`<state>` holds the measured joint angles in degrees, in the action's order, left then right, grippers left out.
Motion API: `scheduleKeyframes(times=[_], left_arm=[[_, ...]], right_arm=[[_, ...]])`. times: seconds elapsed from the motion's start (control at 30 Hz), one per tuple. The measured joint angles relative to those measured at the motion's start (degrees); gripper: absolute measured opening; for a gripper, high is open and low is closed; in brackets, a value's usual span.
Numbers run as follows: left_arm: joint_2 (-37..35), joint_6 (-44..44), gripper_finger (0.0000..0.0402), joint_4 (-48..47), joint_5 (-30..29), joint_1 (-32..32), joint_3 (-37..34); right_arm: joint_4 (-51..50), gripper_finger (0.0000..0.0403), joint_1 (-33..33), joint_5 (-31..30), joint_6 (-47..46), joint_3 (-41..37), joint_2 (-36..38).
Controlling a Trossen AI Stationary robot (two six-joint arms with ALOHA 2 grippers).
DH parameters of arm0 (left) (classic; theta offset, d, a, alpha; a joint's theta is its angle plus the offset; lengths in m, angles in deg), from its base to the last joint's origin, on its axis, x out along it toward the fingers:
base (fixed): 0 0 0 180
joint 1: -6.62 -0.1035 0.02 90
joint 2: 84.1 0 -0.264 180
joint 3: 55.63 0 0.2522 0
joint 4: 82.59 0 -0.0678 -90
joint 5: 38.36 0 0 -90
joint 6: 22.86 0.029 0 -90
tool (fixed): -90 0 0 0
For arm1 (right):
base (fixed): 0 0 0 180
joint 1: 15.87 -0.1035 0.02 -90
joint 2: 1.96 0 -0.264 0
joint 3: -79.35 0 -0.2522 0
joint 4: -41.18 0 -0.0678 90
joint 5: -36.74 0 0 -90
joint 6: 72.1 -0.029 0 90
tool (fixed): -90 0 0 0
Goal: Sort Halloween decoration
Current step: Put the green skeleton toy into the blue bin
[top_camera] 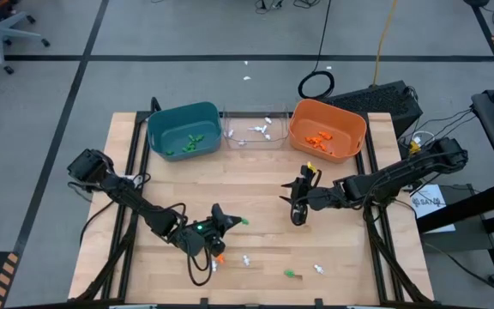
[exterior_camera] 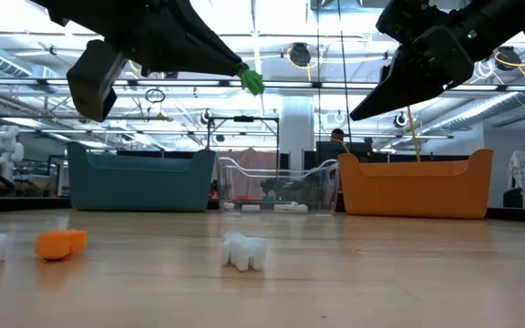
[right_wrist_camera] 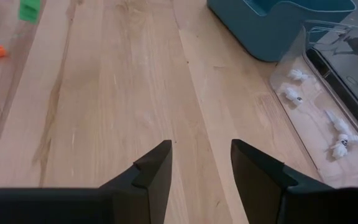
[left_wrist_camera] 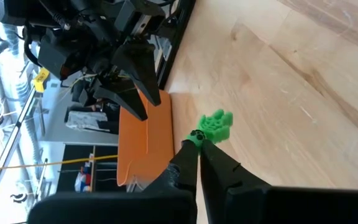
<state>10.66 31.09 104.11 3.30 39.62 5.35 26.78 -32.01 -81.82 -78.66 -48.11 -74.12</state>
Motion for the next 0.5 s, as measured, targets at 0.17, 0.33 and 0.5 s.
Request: scheduleKeyframes(times=[0.17,0.33,0.5], left_arm=[[0.0,-2.06,0.0006,-0.04,0.04,0.01,0.0],[0.0,-8.81,0.0007,-2.02,1.37,-0.99,-0.01],[0.0,-21.68,0.0008,-1.99,2.17,-1.58,-0.04]], right_arm=[[0.0,0.0148,0.0,0.02,-0.02,0.0,0.0],[0.0,0.0148,0.0,0.04,-0.22,0.0,0.0],[0.0,0.0148,0.0,0.04,-0.24,0.0,0.0]])
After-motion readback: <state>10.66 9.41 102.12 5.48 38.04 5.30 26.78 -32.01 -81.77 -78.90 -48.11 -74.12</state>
